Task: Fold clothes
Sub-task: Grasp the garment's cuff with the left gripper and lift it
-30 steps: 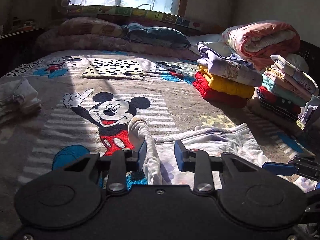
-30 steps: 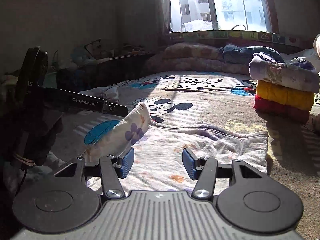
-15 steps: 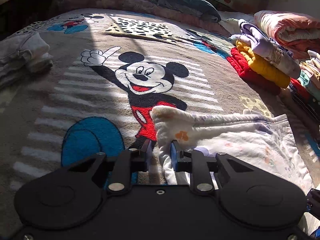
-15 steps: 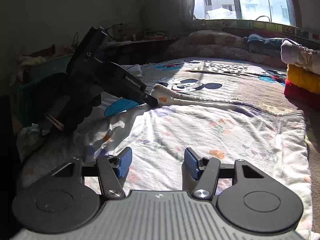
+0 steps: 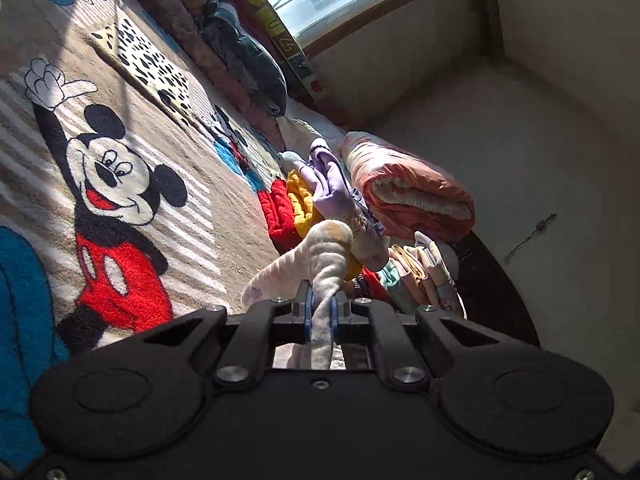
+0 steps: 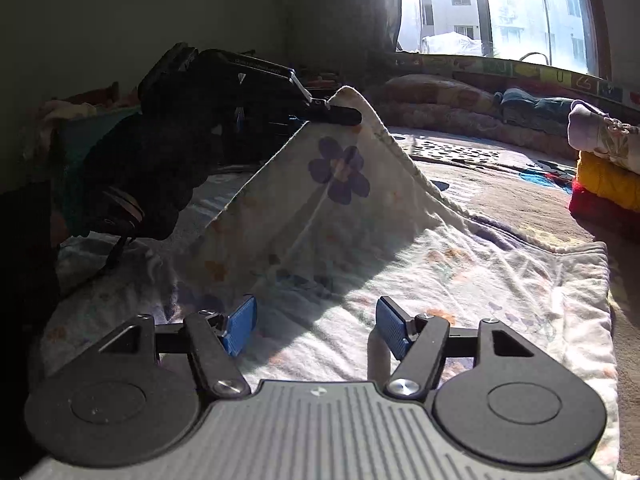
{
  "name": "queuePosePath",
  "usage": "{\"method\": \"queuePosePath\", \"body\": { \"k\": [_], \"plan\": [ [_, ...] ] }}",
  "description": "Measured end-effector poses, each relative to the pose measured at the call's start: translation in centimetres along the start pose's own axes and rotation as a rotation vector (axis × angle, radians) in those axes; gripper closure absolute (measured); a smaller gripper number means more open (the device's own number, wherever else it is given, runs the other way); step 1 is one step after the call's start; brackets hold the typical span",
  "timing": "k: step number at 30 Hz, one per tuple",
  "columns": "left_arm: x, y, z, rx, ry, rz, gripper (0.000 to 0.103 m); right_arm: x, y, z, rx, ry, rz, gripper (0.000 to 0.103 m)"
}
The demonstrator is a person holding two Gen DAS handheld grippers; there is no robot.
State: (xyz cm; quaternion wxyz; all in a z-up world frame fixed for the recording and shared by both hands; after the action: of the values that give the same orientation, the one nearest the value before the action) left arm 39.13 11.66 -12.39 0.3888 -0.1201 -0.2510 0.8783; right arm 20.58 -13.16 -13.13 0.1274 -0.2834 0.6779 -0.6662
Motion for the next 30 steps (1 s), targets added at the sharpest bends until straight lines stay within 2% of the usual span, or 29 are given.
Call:
{"method": "queuePosePath", "body": {
  "k": [1, 2, 4, 5, 6, 7, 8, 9, 10, 13, 15, 18, 23, 27, 30],
  "plan": [
    [0.1, 0.0, -0.1, 0.047, 0.066, 0.001, 0.097, 0.0, 0.0, 0.0, 0.003, 0.0, 0.0, 0.037],
    [-0.1, -0.1, -0.4, 0.089, 0.094, -0.002, 0.097, -0.1, 0.0, -0.1, 0.005, 0.0, -0.001, 0.037],
    [-0.7, -0.4, -1.7, 0.122, -0.006, -0.018, 0.097, 0.0, 0.0, -0.1, 0.006, -0.001, -0.002, 0.036],
    [-0.8, -0.6, -2.6, 0.124, -0.092, -0.025, 0.097, 0.0, 0.0, -0.1, 0.005, -0.001, -0.004, 0.036],
    [-0.7, -0.8, -4.0, 0.109, -0.248, -0.035, 0.097, 0.0, 0.0, -0.1, 0.004, -0.001, -0.005, 0.036],
    [-0.6, -0.9, -5.0, 0.094, -0.368, -0.046, 0.097, 0.0, 0.0, -0.1, 0.005, -0.001, -0.005, 0.036],
    [-0.4, -0.9, -5.7, 0.104, -0.422, -0.046, 0.093, 0.0, 0.0, -0.2, 0.006, -0.001, -0.006, 0.036],
    [-0.1, -1.0, -6.1, 0.127, -0.438, -0.041, 0.09, 0.0, 0.0, -0.2, 0.008, 0.0, -0.007, 0.036],
    [-0.1, -1.1, -5.6, 0.101, -0.453, -0.04, 0.084, 0.0, 0.0, -0.3, 0.01, 0.0, -0.008, 0.036],
    [-0.6, -1.1, -3.1, -0.111, -0.535, -0.06, 0.075, 0.0, 0.1, -0.3, 0.017, 0.0, -0.01, 0.036],
    [-0.5, -0.9, -2.5, -0.166, -0.559, -0.066, 0.074, 0.1, 0.2, -0.4, 0.022, 0.003, -0.007, 0.036],
    [-0.3, -0.7, -1.4, -0.244, -0.552, -0.077, 0.073, 0.0, -0.2, -0.4, 0.037, 0.005, -0.005, 0.036],
    [-0.6, -0.5, -1.0, -0.326, -0.565, -0.088, 0.073, -1.4, -1.9, -3.5, 0.165, -0.041, -0.022, 0.042],
    [-1.5, 0.1, -0.5, -0.407, -0.586, -0.11, 0.08, -6.1, -2.4, -7.3, 0.293, -0.112, -0.093, 0.064],
    [-2.3, 0.4, -0.2, -0.47, -0.587, -0.128, 0.081, -8.5, -3.1, -8.5, 0.344, -0.162, -0.168, 0.065]
  ]
}}
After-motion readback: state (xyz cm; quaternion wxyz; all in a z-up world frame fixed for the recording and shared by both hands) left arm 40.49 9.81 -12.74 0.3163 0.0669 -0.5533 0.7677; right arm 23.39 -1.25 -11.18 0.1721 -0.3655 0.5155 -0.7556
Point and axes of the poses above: each gripper's, at about its wrist camera, not at the fingertips, and x roughly against the way its jaws point, z to its right, y to its underside, the point moved 1 cm from there along -x, roughly the way its jaws point, and after that the axes turned 14 degrees about z, right-handed, at the moved point
